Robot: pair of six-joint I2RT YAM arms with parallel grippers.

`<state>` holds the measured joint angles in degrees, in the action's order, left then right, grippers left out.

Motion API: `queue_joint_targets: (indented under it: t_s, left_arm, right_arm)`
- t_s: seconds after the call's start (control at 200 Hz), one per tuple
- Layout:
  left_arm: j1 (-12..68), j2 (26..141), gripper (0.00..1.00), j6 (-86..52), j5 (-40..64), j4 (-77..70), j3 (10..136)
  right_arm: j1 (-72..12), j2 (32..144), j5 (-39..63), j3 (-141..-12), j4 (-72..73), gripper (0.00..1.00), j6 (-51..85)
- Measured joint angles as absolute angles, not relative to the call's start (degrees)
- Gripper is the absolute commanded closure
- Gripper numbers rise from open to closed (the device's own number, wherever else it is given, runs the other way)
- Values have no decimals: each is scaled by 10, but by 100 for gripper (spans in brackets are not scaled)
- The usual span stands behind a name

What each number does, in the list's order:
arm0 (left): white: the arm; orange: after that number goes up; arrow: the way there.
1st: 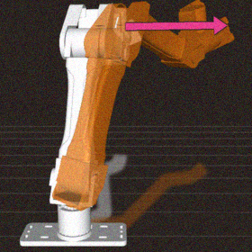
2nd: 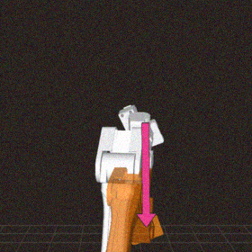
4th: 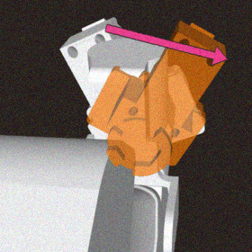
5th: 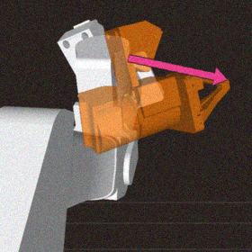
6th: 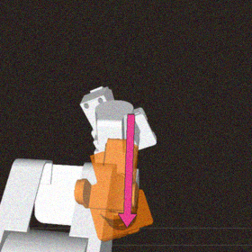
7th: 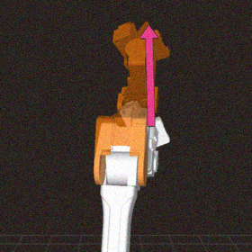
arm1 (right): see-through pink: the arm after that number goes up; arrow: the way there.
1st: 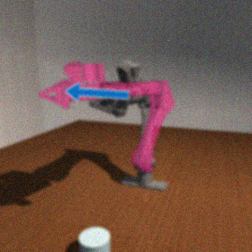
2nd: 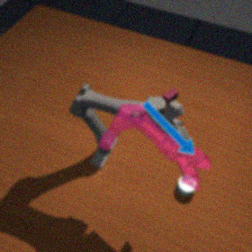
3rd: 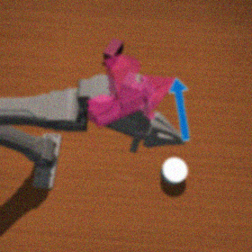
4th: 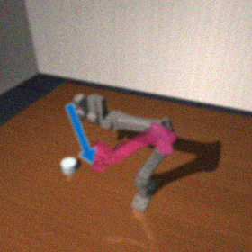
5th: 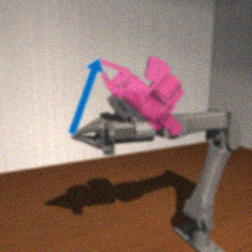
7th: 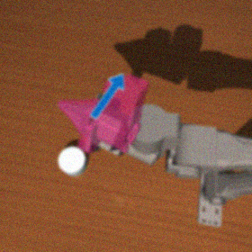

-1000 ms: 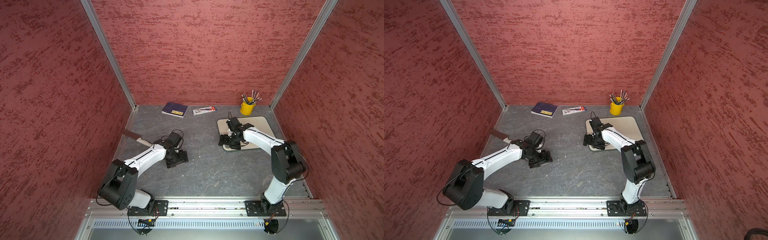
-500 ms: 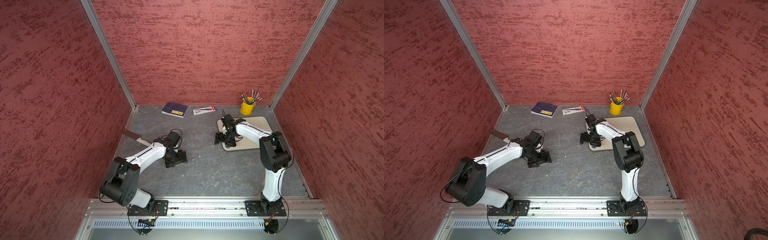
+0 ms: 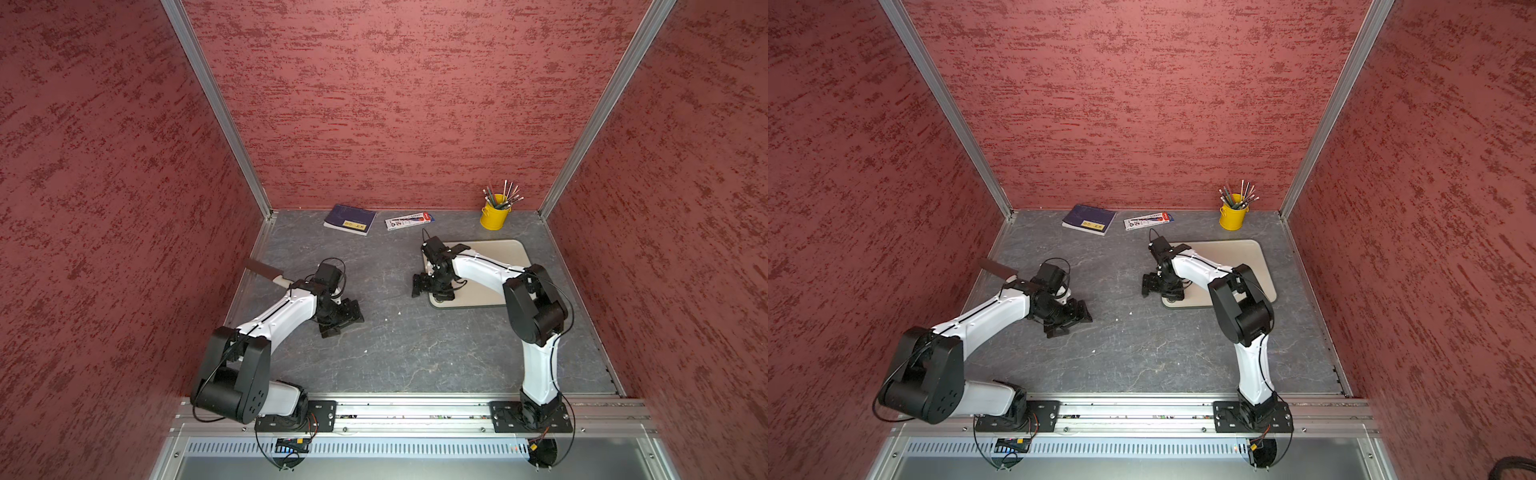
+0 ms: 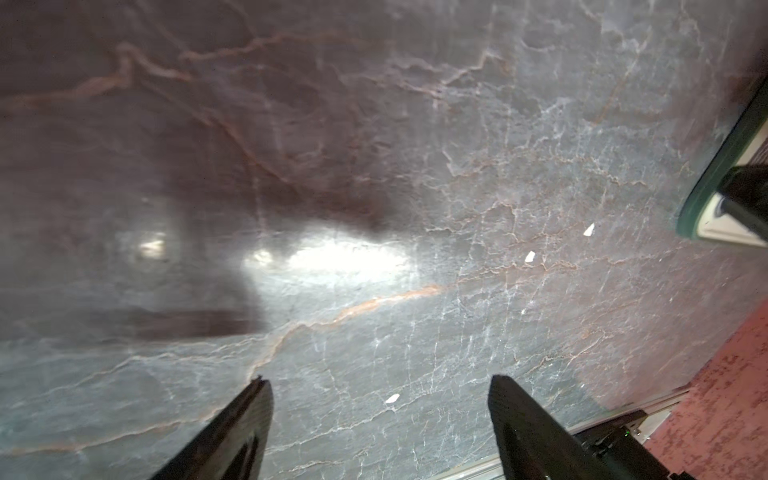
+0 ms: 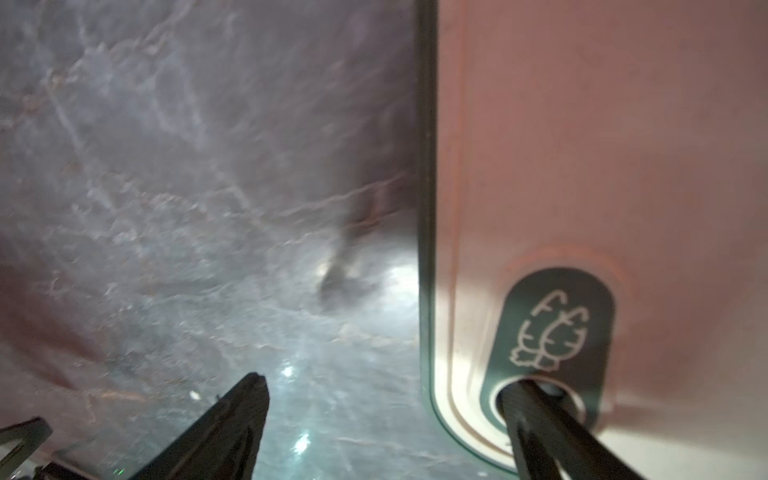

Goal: Align the knife with the edge of the cutting board
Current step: Move the work surface to the center of the board.

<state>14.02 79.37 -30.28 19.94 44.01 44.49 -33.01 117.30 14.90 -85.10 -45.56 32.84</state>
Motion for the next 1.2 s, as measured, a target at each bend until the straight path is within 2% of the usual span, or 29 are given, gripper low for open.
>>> queue_joint_targets:
  t_s: [0.23,0.331,0.431,0.566,0.731,0.912,1.052,1.202]
  left_arm:
    - [92,750,15,-324,225,437,427]
    - [79,741,16,-328,236,435,426]
    - [76,741,16,-328,246,428,426]
    - [76,768,16,-330,263,414,435]
    - [93,862,16,-329,272,397,504]
    - [117,962,16,-322,271,380,596]
    - [125,1018,16,-317,269,379,641]
    - [140,1069,17,-309,267,382,683]
  right_arm:
    - [-442,1257,203,-980,-447,7,377]
    - [-466,1285,224,-1046,-458,5,360]
    - [-460,1266,228,-1056,-470,5,340]
    - [-387,1196,222,-1020,-474,4,329]
    - [-228,1097,184,-905,-472,4,335]
    - [-83,1055,137,-787,-481,2,347]
    - [-27,1038,128,-726,-484,2,346]
    - [-11,1038,126,-712,-481,2,329]
